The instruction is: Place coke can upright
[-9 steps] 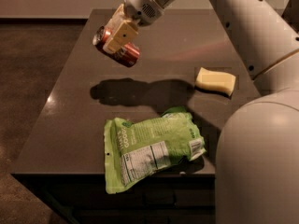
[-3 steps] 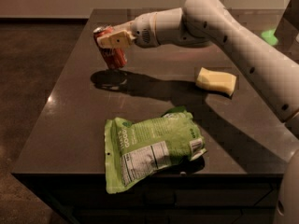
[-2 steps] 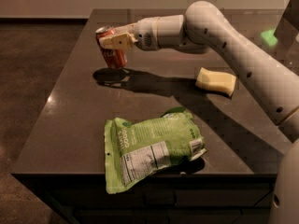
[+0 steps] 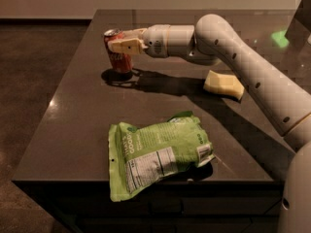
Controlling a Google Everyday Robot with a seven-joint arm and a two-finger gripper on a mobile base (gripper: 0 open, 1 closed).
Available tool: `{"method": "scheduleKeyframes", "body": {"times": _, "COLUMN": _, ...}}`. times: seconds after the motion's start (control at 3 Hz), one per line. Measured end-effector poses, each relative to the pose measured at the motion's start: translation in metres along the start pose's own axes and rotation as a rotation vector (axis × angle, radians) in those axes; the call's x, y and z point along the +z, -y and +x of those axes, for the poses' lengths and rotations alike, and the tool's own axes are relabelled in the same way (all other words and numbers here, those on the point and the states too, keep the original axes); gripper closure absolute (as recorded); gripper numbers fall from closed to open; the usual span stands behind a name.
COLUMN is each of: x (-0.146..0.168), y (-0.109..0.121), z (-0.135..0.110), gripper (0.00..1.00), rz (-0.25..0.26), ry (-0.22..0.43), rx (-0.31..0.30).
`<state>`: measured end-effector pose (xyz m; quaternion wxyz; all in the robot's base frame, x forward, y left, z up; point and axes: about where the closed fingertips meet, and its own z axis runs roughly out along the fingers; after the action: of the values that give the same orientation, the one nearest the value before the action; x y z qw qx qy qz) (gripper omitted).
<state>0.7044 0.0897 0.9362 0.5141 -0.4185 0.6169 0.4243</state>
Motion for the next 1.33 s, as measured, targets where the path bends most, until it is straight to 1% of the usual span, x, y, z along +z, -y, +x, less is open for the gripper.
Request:
{"method": "scheduleKeyframes", "body": {"times": 0.67, "x": -0.0054, "y": 0.0013, "z": 0.0095, "gripper": 0.39, "rz": 0.004, "ry": 0.048, "rx": -0.025}}
{"method": "scheduleKeyframes", "body": {"times": 1.0, "x": -0.0061, "y": -0.0010, "z": 0.0138, "gripper": 0.17, "rz": -0.002, "ry": 0.054, "rx": -0.029}}
{"method": "scheduleKeyframes", "body": {"times": 1.33, "x": -0.0041, "y": -0.0029, "z": 0.0144, "gripper": 0.00, "rz": -0.007, "ry": 0.055, "rx": -0.030}}
